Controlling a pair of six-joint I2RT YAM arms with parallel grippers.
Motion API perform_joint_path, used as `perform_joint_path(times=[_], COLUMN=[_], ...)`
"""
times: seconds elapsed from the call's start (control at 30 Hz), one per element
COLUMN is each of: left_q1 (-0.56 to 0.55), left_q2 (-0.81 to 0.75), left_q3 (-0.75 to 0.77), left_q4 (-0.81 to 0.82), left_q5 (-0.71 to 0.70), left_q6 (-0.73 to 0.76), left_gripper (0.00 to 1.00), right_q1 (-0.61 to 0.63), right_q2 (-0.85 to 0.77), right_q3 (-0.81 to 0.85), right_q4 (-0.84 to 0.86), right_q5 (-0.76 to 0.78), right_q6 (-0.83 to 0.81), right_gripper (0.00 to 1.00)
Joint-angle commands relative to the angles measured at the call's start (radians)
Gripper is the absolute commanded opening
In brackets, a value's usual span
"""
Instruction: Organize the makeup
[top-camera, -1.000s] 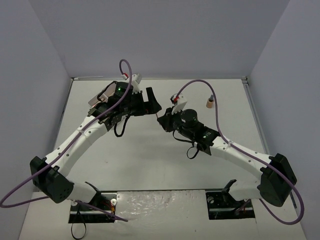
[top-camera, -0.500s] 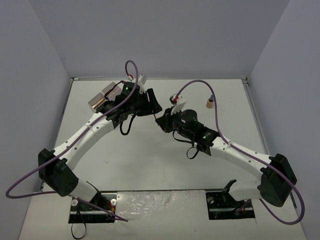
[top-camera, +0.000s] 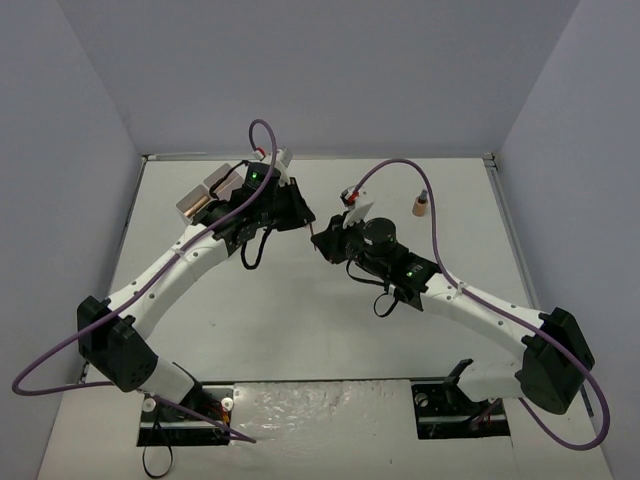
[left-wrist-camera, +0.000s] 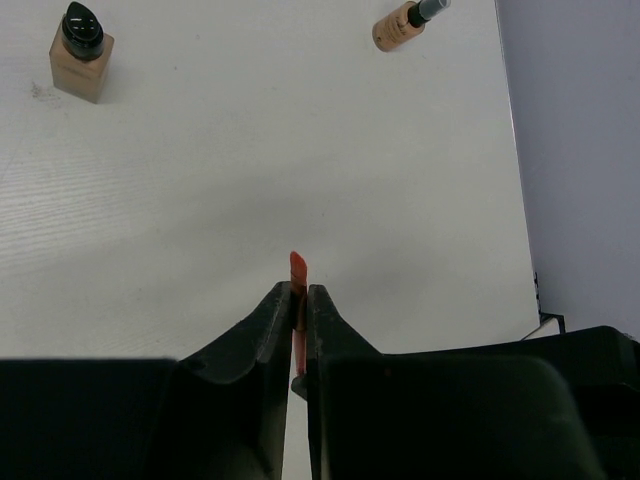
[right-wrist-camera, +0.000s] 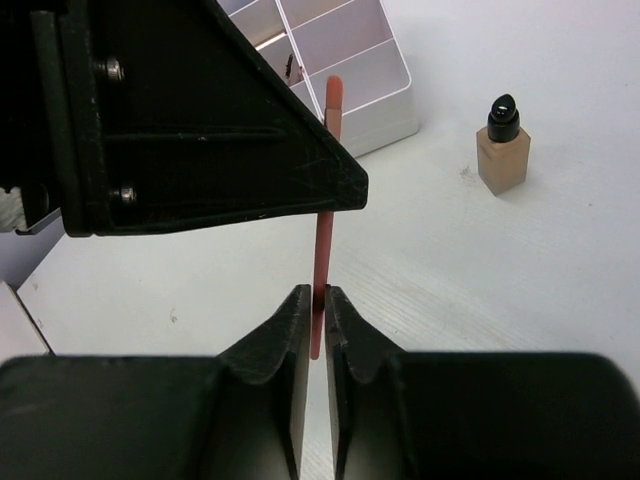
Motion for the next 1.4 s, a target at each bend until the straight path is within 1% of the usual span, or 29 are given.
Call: perform_joint_path(times=[0.0,0.07,0.1,0.17,0.27,0.37,0.5,0.53,0.6,0.73,0.87,1.03,1.2,1.27,1.37], left_q1=[-0.002,0.007,0.011,0.037,0.09,0.164,0.282,0.316,0.351,0.438,0.496,0.532,0.549,0.556,0.562], left_q2=[-0.021,-0.024,-0.026,-0.028,-0.033,-0.036,-0.03,-0.026,-0.012,0.039,0.085,0.138,0.149,0.149,0.148], left_q3=[0.06,0.06,0.06,0.058,0.049,0.023,-0.036,-0.044,-0.058,-0.085,-0.121,-0.157,-0.191,-0.204,-0.212], left_q4=[0.06,0.062,0.063,0.072,0.094,0.139,0.241,0.258,0.291,0.355,0.433,0.511,0.547,0.556,0.552], left_q5=[-0.009,-0.032,-0.044,-0.07,-0.09,-0.149,-0.165,-0.153,-0.109,-0.065,-0.013,0.031,0.028,0.028,0.028], left_q6=[0.033,0.08,0.108,0.192,0.313,0.524,0.767,0.806,0.874,0.98,1.007,1.036,1.025,1.019,1.002], left_gripper=[0.0,0.0,0.0,0.0,0.0,0.0,0.0,0.0,0.0,0.0,0.0,0.0,0.0,0.04,0.21], right_q1=[0.008,0.009,0.009,0.007,0.005,0.002,-0.004,-0.005,-0.011,-0.022,-0.034,-0.056,-0.074,-0.081,-0.091], right_q2=[-0.018,-0.018,-0.019,-0.023,-0.036,-0.059,-0.091,-0.096,-0.106,-0.13,-0.146,-0.156,-0.161,-0.162,-0.159], right_q3=[0.064,0.07,0.072,0.072,0.068,0.044,0.017,0.008,-0.007,-0.033,-0.054,-0.064,-0.07,-0.072,-0.075], right_q4=[0.084,0.068,0.058,0.017,-0.025,-0.06,-0.101,-0.109,-0.125,-0.146,-0.16,-0.178,-0.19,-0.191,-0.192], right_q5=[-0.007,0.012,0.021,0.044,0.07,0.107,0.152,0.165,0.178,0.183,0.186,0.181,0.178,0.173,0.166], right_q6=[-0.003,-0.011,-0.014,-0.018,-0.025,-0.035,-0.046,-0.049,-0.05,-0.049,-0.051,-0.053,-0.053,-0.053,-0.048], right_gripper=[0.31,0.51,0.59,0.72,0.84,0.95,1.0,1.0,1.0,1.0,1.0,1.0,1.0,1.0,1.0])
